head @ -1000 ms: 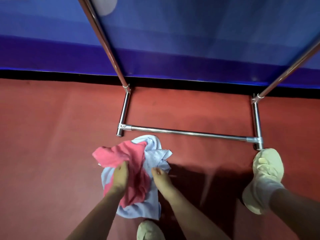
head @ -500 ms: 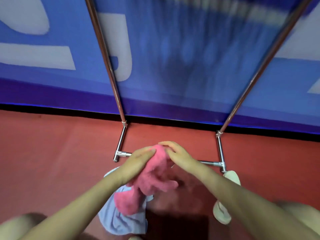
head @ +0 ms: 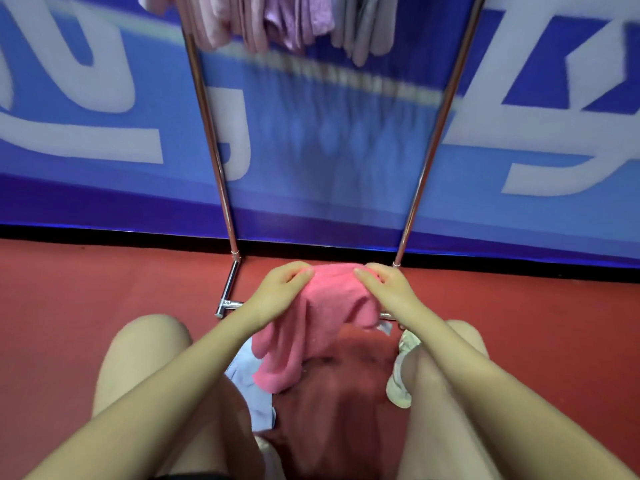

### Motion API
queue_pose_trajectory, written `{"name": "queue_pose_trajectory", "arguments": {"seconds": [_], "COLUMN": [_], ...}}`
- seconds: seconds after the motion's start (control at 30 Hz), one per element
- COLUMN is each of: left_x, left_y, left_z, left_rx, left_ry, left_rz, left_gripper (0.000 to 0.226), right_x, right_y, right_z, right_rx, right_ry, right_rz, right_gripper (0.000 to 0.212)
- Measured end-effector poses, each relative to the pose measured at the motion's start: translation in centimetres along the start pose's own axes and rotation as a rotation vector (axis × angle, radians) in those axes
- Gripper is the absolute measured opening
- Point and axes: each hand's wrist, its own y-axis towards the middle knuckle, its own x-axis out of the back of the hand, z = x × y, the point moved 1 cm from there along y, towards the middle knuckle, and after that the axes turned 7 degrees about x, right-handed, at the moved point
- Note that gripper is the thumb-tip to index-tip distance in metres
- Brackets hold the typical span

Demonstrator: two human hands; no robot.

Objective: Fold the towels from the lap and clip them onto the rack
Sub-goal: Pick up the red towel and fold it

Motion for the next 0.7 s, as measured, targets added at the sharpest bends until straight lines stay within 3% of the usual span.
{"name": "queue_pose_trajectory", "arguments": {"seconds": [0.17,0.33,0.5,0.7], "left_x": [-2.0,-2.5,-3.1,-3.3], "left_y": [-1.2,-2.0,-1.8,-0.1], "left_z": [0.3,1.6,3.0,3.6], "left_rx": [0.003,0.189,0.263,0.263], "left_ry": [0.139,0.021,-0.157,-0.261], "left_rz": [0.084,0.104,0.042,-0.149], "left_gripper": [0.03,0.038,0.044,0.028], "right_x": [0.4,2.1,2.8,3.1], "right_y": [-1.5,-0.8,1.1,2.6], "right_z": [1.8,3.3,6.9,9.8], "right_rx": [-0.046,-0.176,-0.086,-0.028], "right_ry": [0.181,0.512,0.512,0.546], "right_rz": [-0.151,-0.333,-0.258,-0.214], "right_gripper": [0.025,0.017,0.026,0.027]}}
